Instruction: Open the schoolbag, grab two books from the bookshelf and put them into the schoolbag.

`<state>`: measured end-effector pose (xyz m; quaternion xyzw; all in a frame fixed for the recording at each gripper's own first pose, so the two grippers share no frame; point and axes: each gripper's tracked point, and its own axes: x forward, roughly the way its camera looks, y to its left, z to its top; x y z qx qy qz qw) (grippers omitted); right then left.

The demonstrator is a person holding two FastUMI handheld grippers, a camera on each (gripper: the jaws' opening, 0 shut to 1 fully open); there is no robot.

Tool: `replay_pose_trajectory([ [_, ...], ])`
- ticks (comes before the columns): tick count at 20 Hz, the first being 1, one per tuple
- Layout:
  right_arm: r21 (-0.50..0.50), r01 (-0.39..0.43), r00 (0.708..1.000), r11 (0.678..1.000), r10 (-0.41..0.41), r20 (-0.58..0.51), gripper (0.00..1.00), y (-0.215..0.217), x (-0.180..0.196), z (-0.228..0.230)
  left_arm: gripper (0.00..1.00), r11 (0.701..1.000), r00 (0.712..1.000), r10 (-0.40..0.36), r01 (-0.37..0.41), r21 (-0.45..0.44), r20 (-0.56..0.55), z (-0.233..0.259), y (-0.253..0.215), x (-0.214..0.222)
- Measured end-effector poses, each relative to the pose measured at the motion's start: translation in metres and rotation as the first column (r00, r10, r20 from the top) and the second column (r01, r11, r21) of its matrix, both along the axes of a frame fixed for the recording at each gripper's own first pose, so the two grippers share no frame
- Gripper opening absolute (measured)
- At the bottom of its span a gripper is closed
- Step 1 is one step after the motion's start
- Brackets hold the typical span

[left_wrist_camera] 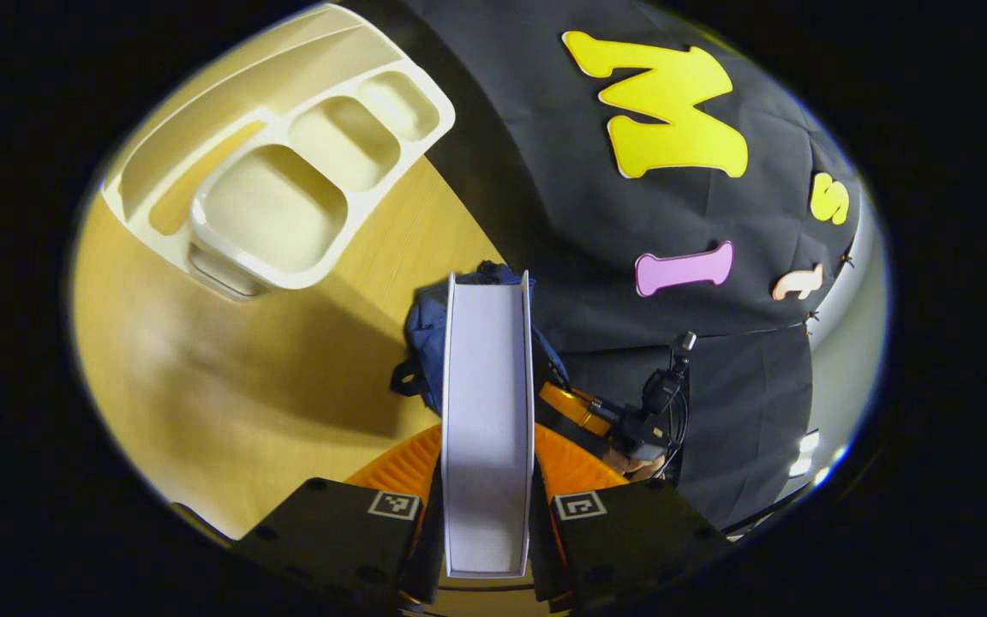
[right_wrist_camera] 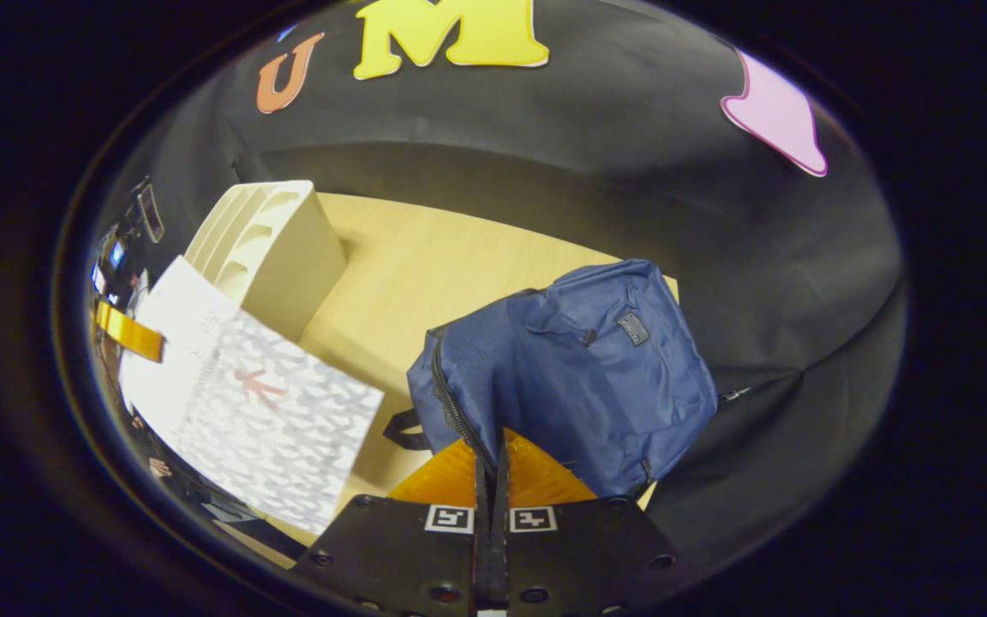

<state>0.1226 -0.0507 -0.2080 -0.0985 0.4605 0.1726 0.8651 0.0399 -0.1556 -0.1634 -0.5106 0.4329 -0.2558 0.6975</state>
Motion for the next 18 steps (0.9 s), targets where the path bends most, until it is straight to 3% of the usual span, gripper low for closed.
replay_pose_trajectory([
  [4, 0.008, 0.002, 1.000, 1.000, -0.002, -0.015, 0.01, -0.001, 0.000, 0.002, 0.43, 0.997, 0.999, 0.037, -0.035, -0.065, 0.033, -0.012, -0.043, 0.025],
  [11, 0.036, -0.035, 0.999, 0.999, 0.036, -0.022, 0.01, 0.007, 0.002, 0.004, 0.43, 0.992, 0.990, 0.124, -0.124, -0.005, 0.063, -0.045, -0.109, 0.068],
  [14, 0.060, -0.072, 0.996, 0.996, 0.074, -0.042, 0.01, 0.017, 0.000, 0.001, 0.43, 0.984, 0.985, 0.169, -0.167, -0.067, 0.030, -0.062, -0.142, 0.085],
  [18, 0.121, -0.119, 0.989, 0.986, 0.129, -0.077, 0.01, 0.032, -0.002, -0.001, 0.43, 0.972, 0.975, 0.204, -0.191, -0.139, 0.085, -0.077, -0.182, 0.101],
])
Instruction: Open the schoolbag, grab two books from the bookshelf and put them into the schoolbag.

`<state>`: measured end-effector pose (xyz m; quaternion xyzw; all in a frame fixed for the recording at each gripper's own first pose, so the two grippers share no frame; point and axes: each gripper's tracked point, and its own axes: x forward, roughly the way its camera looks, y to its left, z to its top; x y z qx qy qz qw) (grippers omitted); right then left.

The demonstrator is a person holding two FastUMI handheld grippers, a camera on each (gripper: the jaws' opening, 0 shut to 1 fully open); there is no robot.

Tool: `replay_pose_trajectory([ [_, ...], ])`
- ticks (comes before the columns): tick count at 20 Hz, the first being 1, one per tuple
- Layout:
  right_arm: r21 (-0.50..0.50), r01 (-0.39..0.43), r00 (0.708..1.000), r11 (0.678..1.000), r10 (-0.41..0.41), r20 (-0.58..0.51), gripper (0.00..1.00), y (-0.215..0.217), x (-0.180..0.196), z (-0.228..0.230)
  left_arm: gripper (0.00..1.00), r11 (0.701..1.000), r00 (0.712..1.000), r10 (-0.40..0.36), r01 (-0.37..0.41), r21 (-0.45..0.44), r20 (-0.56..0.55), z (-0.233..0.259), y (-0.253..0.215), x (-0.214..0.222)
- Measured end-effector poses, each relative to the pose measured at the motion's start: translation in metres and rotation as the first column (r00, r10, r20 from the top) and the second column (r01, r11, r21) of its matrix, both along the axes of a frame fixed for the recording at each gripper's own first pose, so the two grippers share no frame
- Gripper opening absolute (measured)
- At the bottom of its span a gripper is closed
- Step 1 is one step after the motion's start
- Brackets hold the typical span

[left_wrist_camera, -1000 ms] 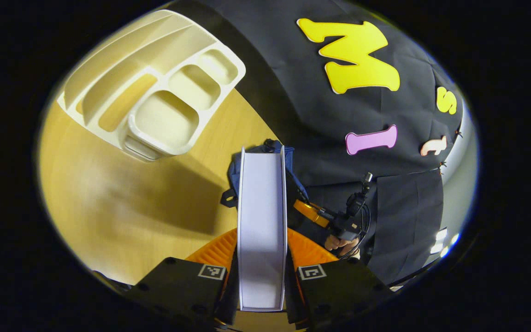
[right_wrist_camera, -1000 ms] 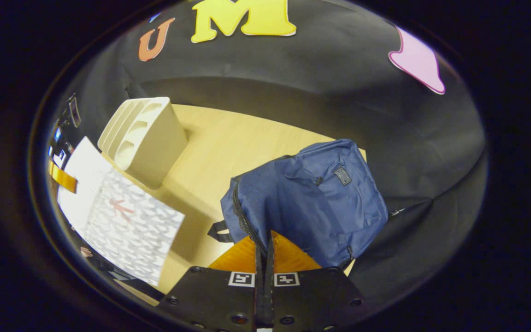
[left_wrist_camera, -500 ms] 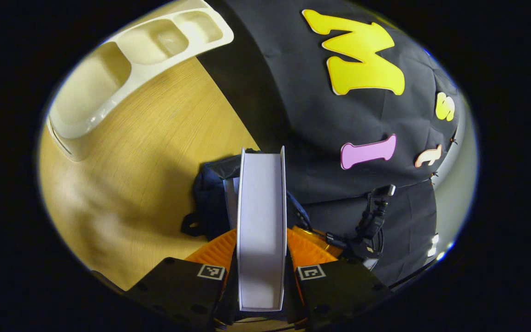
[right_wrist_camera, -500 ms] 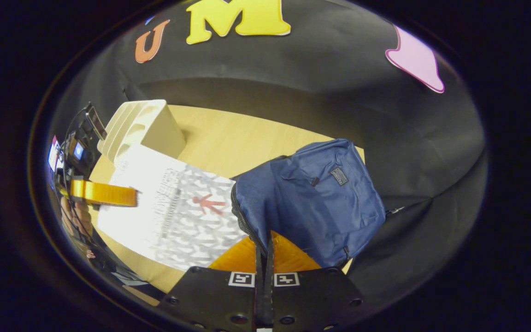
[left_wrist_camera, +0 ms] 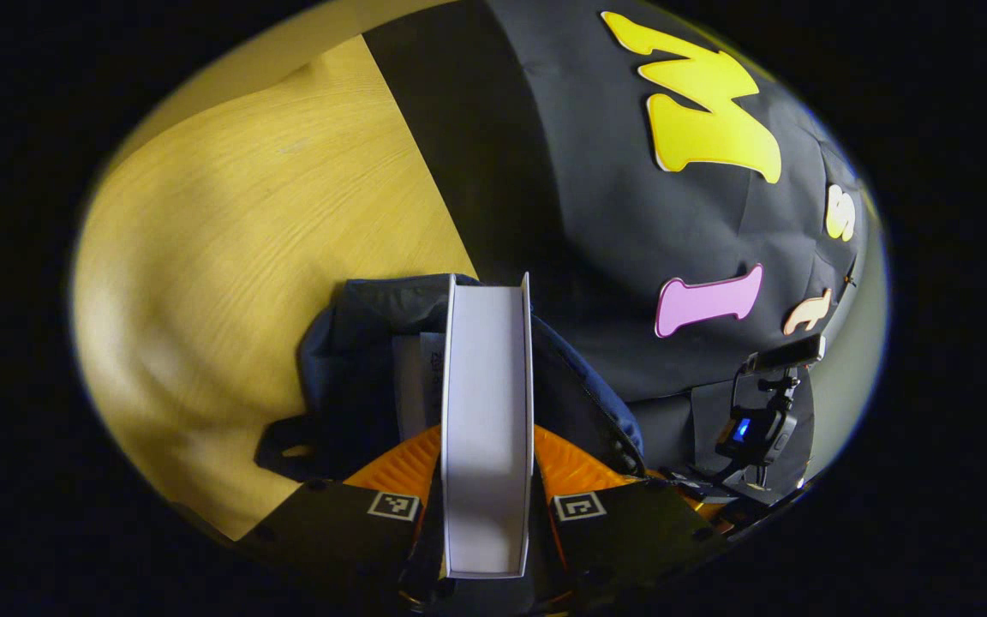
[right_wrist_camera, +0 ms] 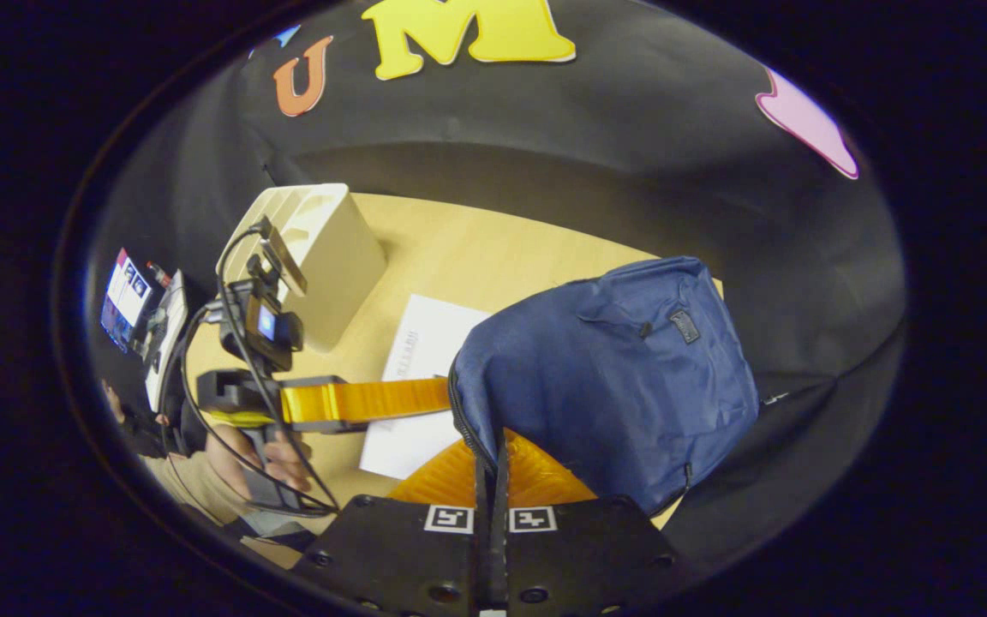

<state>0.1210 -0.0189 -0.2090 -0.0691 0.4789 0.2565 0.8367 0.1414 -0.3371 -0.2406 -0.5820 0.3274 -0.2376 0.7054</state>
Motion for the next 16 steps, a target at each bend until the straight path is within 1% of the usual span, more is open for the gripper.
replay_pose_trajectory([
  [4, 0.045, -0.045, 0.998, 0.998, 0.046, -0.036, 0.01, 0.004, -0.003, 0.000, 0.43, 0.996, 0.999, 0.012, -0.009, -0.089, 0.035, -0.015, -0.039, 0.021],
  [7, 0.090, -0.057, 0.996, 0.994, 0.062, -0.060, 0.01, 0.003, -0.002, 0.002, 0.42, 0.990, 0.999, 0.024, -0.017, -0.139, 0.048, -0.021, -0.067, 0.037],
  [11, 0.146, -0.050, 0.996, 0.988, 0.060, -0.066, 0.01, -0.002, 0.005, 0.011, 0.43, 0.985, 0.997, 0.029, -0.016, -0.170, 0.074, -0.026, -0.094, 0.058],
  [12, 0.150, -0.046, 0.996, 0.988, 0.056, -0.066, 0.01, -0.005, 0.005, 0.012, 0.48, 0.985, 0.996, 0.030, -0.015, -0.171, 0.086, -0.026, -0.098, 0.062],
  [13, 0.148, -0.045, 0.997, 0.988, 0.055, -0.062, 0.01, -0.008, 0.005, 0.013, 0.42, 0.986, 0.995, 0.024, -0.007, -0.164, 0.101, -0.025, -0.102, 0.065],
  [14, 0.151, -0.039, 0.997, 0.988, 0.048, -0.060, 0.01, -0.010, 0.006, 0.014, 0.43, 0.989, 0.993, 0.017, 0.001, -0.151, 0.115, -0.025, -0.105, 0.067],
  [15, 0.155, -0.035, 0.997, 0.987, 0.045, -0.060, 0.00, -0.011, 0.008, 0.015, 0.43, 0.987, 0.993, 0.007, 0.013, -0.162, 0.121, -0.023, -0.104, 0.065],
  [16, 0.164, -0.030, 0.998, 0.986, 0.040, -0.057, 0.01, -0.011, 0.009, 0.014, 0.46, 0.984, 0.994, 0.016, 0.003, -0.179, 0.105, -0.021, -0.097, 0.064],
])
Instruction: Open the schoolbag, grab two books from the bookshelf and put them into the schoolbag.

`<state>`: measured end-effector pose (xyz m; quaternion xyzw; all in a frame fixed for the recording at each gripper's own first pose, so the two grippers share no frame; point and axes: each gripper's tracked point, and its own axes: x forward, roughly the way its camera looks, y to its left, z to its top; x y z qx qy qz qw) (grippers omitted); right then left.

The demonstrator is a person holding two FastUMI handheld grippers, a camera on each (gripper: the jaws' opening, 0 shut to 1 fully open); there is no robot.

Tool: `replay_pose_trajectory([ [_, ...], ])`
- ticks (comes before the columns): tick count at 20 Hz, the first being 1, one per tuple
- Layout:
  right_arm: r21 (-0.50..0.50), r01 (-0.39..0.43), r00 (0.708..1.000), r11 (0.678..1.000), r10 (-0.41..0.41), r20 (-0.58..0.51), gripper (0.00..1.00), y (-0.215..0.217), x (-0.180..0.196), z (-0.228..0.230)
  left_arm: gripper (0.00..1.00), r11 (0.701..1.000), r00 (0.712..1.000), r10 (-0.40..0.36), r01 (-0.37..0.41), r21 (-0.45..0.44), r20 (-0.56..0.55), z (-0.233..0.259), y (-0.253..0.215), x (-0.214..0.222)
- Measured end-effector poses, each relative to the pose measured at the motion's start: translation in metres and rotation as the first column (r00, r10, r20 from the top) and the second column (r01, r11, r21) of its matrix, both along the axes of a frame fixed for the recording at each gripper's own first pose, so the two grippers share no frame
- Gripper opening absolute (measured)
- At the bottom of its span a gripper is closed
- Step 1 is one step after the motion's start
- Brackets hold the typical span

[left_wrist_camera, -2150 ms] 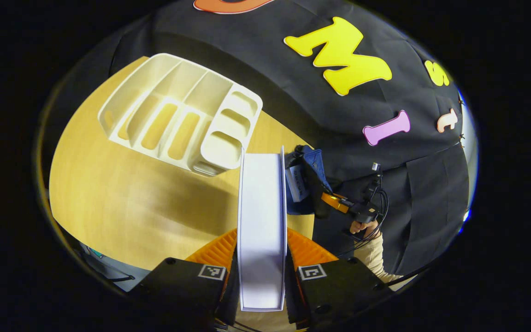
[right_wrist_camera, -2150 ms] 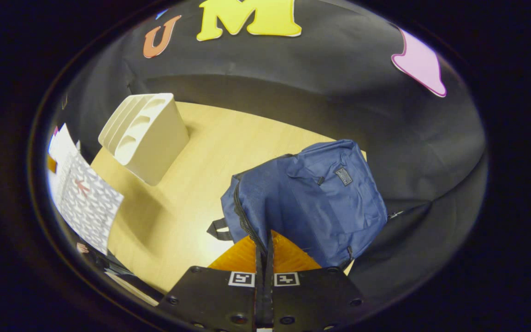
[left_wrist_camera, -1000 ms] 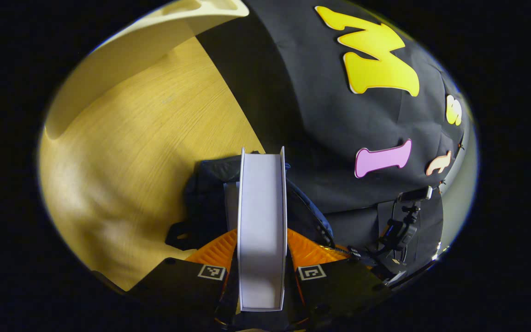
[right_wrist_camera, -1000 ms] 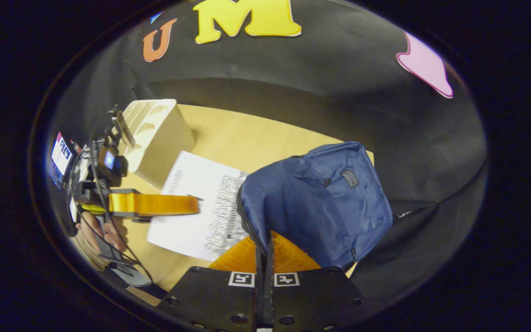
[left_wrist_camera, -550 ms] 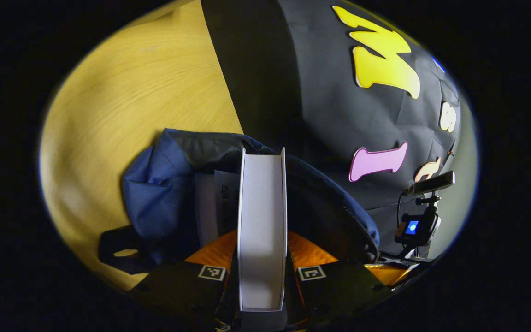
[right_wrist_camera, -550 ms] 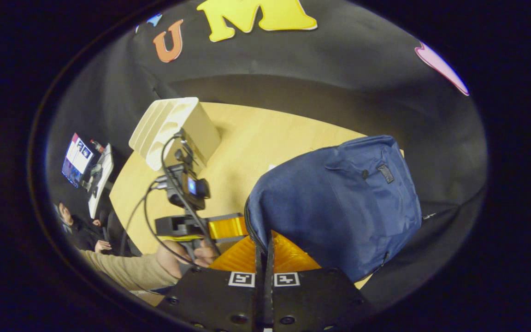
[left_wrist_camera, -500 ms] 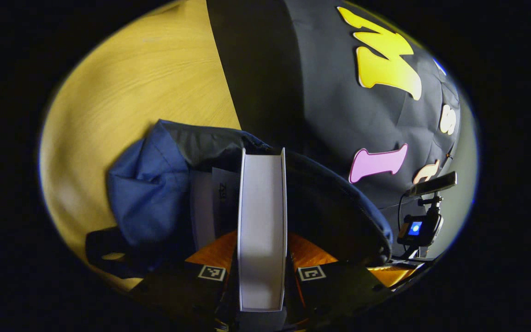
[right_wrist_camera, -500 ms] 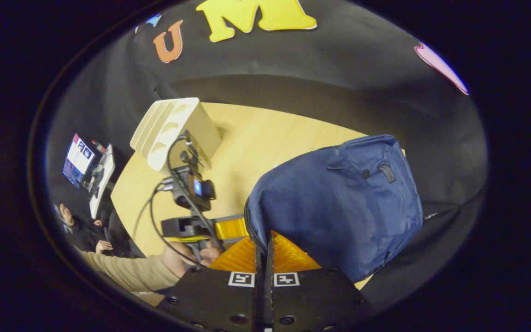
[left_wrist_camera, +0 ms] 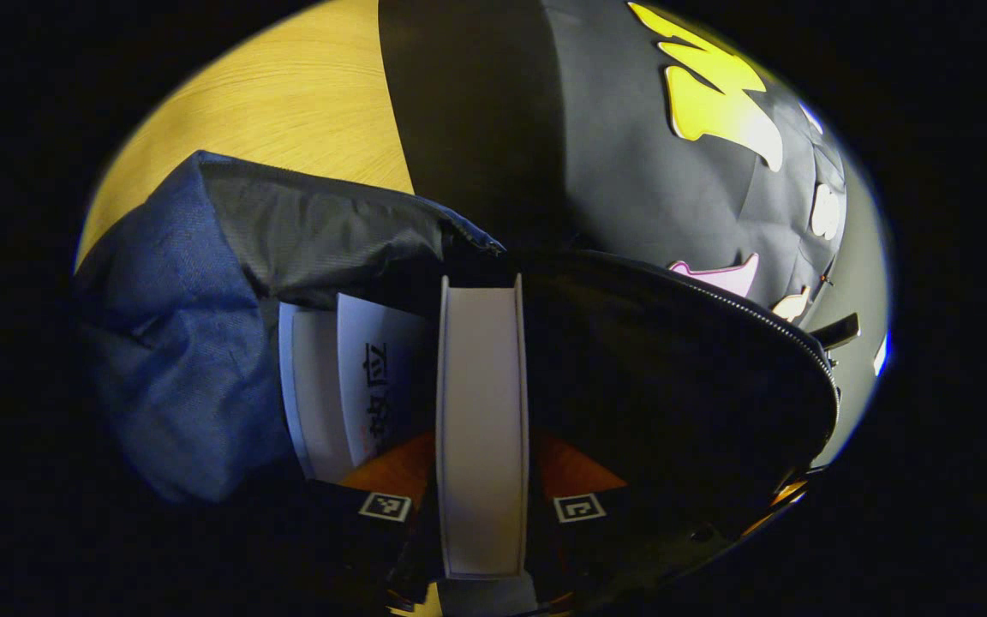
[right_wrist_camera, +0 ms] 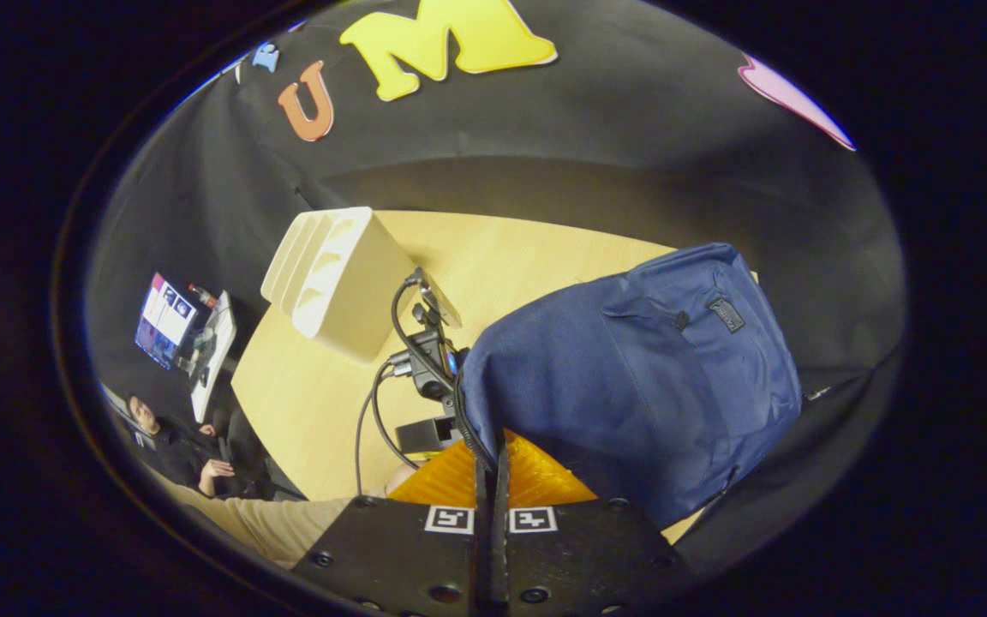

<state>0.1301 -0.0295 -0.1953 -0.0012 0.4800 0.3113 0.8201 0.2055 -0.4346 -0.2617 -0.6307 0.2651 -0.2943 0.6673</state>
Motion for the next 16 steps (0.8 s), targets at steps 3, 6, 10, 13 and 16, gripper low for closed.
replay_pose_trajectory([
  [3, 0.029, 0.027, 0.999, 0.999, -0.026, -0.025, 0.00, -0.001, 0.003, -0.005, 0.48, 0.998, 0.999, 0.020, -0.017, 0.054, -0.049, -0.002, 0.022, -0.006],
  [6, 0.050, 0.061, 0.998, 0.997, -0.060, -0.031, 0.00, 0.003, 0.004, -0.010, 0.65, 0.996, 0.998, 0.015, -0.009, 0.086, -0.061, 0.003, 0.048, -0.024],
  [10, 0.055, 0.143, 0.990, 0.988, -0.142, -0.021, 0.01, 0.002, 0.005, -0.018, 0.65, 0.981, 0.999, 0.039, -0.031, 0.193, -0.039, 0.022, 0.102, -0.058],
  [13, 0.044, 0.199, 0.980, 0.979, -0.197, -0.032, 0.00, 0.005, 0.003, -0.029, 0.65, 0.950, 0.999, 0.047, -0.047, 0.308, 0.006, 0.045, 0.141, -0.078],
  [16, 0.008, 0.215, 0.977, 0.977, -0.214, -0.006, 0.01, 0.012, 0.000, -0.037, 0.65, 0.924, 0.999, 0.014, -0.030, 0.381, 0.046, 0.072, 0.168, -0.109],
])
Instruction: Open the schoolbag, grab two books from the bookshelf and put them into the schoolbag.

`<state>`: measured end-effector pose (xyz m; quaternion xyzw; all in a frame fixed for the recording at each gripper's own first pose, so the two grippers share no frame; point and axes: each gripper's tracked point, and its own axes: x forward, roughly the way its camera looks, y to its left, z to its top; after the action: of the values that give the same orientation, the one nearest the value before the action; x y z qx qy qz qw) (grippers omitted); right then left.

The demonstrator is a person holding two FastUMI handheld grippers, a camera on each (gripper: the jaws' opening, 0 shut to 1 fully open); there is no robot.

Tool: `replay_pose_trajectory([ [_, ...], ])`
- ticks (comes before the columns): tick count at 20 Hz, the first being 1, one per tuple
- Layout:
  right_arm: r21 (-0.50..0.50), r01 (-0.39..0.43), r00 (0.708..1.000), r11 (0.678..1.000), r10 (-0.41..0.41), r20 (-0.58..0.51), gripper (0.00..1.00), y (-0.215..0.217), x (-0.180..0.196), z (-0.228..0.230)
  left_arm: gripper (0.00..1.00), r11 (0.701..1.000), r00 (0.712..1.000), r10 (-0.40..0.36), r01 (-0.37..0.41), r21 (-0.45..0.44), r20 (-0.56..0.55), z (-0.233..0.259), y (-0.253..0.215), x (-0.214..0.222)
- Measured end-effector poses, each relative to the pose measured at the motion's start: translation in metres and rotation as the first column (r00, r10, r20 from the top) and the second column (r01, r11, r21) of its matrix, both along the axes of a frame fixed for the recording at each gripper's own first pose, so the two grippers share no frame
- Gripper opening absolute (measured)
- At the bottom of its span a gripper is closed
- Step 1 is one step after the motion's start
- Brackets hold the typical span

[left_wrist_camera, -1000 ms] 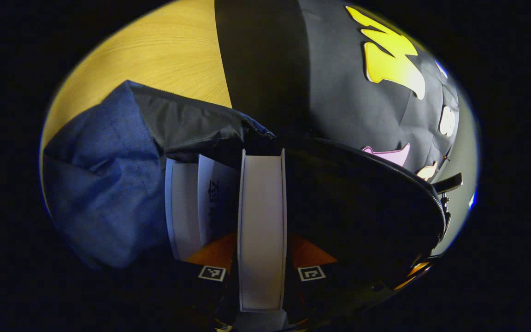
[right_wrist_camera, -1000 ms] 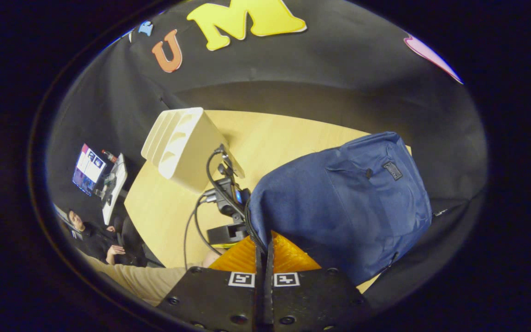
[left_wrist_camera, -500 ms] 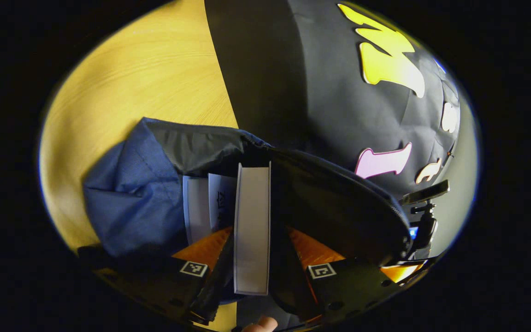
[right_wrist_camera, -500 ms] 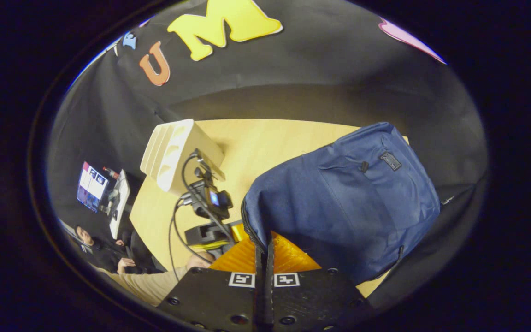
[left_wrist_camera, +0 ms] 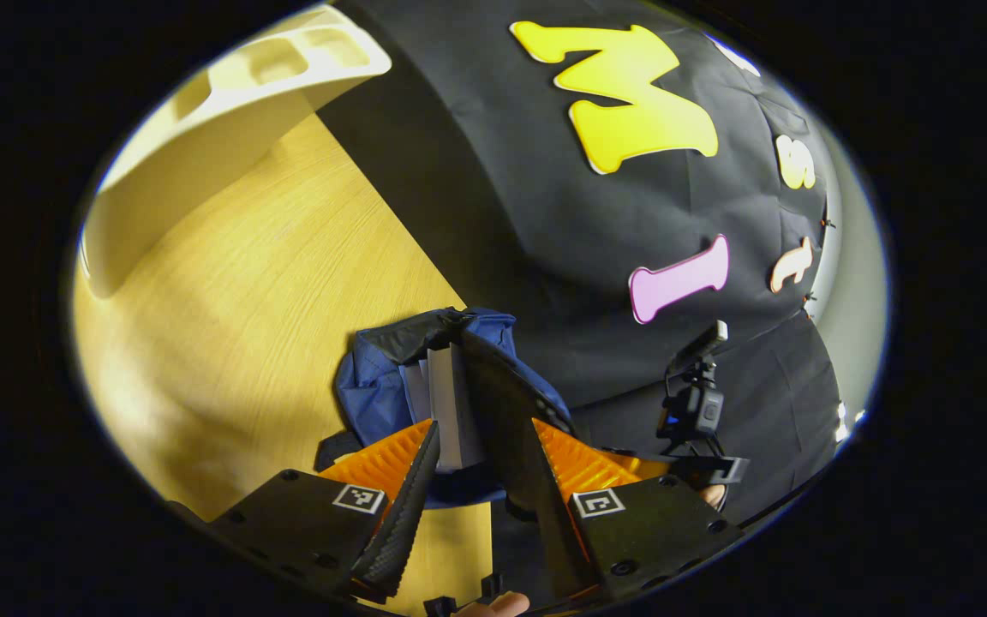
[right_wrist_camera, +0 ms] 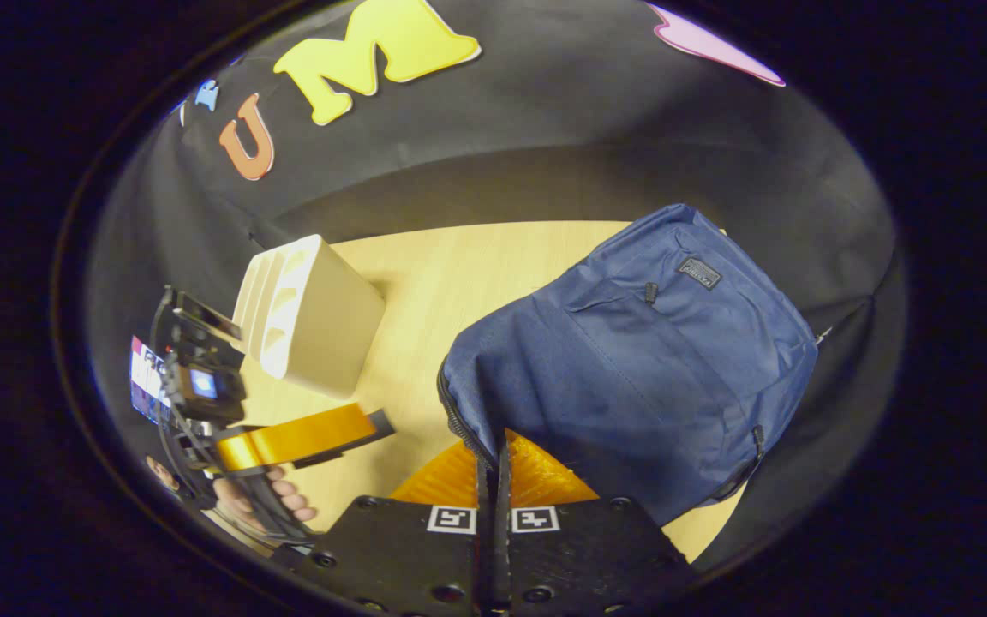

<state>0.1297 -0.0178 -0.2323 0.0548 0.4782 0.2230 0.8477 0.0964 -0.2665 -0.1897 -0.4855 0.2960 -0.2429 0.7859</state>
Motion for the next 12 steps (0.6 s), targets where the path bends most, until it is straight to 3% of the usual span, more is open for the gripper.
replay_pose_trajectory([
  [5, -0.034, 0.029, 1.000, 0.999, -0.029, 0.005, 0.01, 0.013, -0.003, -0.018, 0.65, 0.974, 0.993, -0.009, -0.018, 0.224, 0.119, 0.056, 0.046, -0.047],
  [7, -0.050, 0.040, 0.999, 0.998, -0.039, 0.008, 0.01, 0.016, -0.004, -0.024, 0.65, 0.964, 0.988, 0.010, -0.051, 0.260, 0.154, 0.081, 0.066, -0.060],
  [10, -0.127, 0.025, 0.999, 0.992, -0.020, 0.040, 0.01, 0.021, -0.006, -0.033, 0.65, 0.932, 0.972, 0.053, -0.130, 0.337, 0.229, 0.115, 0.106, -0.075],
  [12, -0.181, 0.024, 0.998, 0.983, -0.013, 0.061, 0.06, 0.025, -0.009, -0.037, 0.65, 0.903, 0.954, 0.087, -0.196, 0.382, 0.286, 0.139, 0.136, -0.078],
])
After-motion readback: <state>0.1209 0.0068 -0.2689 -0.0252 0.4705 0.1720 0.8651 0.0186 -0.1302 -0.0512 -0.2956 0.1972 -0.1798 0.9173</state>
